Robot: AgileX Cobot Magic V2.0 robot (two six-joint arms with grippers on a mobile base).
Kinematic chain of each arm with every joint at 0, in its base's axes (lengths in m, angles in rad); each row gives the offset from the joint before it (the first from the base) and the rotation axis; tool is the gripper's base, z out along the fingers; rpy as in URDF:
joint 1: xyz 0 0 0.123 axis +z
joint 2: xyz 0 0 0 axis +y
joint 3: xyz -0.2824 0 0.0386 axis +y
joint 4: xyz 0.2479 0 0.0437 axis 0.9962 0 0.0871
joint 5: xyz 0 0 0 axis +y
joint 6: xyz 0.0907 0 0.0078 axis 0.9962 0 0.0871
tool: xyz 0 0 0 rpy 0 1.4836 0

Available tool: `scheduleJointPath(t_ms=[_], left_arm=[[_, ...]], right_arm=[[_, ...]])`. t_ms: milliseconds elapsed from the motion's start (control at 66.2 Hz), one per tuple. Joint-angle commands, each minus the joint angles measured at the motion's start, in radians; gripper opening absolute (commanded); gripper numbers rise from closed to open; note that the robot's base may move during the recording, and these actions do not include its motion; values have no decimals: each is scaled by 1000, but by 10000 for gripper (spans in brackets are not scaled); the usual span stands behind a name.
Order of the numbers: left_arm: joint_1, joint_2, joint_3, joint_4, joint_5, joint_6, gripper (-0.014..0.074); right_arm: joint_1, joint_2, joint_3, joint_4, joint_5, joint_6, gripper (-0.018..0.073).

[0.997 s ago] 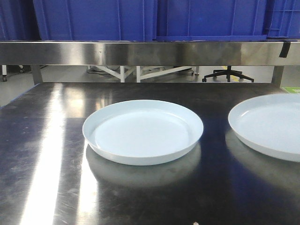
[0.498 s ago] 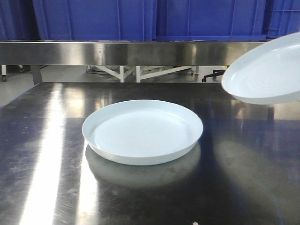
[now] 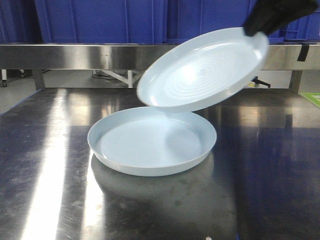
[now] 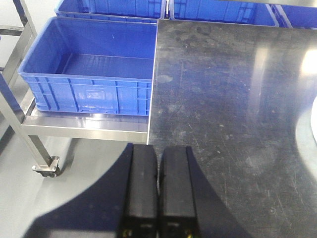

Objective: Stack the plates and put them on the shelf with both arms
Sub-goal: 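Grip the plate rim with the right gripper and lift it over the centered plate, then lower the held plate onto the centered plate and open the right gripper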

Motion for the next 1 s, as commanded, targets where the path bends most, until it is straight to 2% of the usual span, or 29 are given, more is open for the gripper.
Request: scheduleJointPath(t_ms=[0, 287, 982], left_arm=[[-8, 4, -30, -4, -81, -10, 87], [-8, 4, -30, -4, -83, -10, 87], [-8, 4, -30, -4, -83, -10, 87]], right_arm=[[36, 18, -74, 20, -60, -6, 57], [101, 138, -122, 20, -60, -6, 57], [131, 156, -122, 21, -72, -6, 57]])
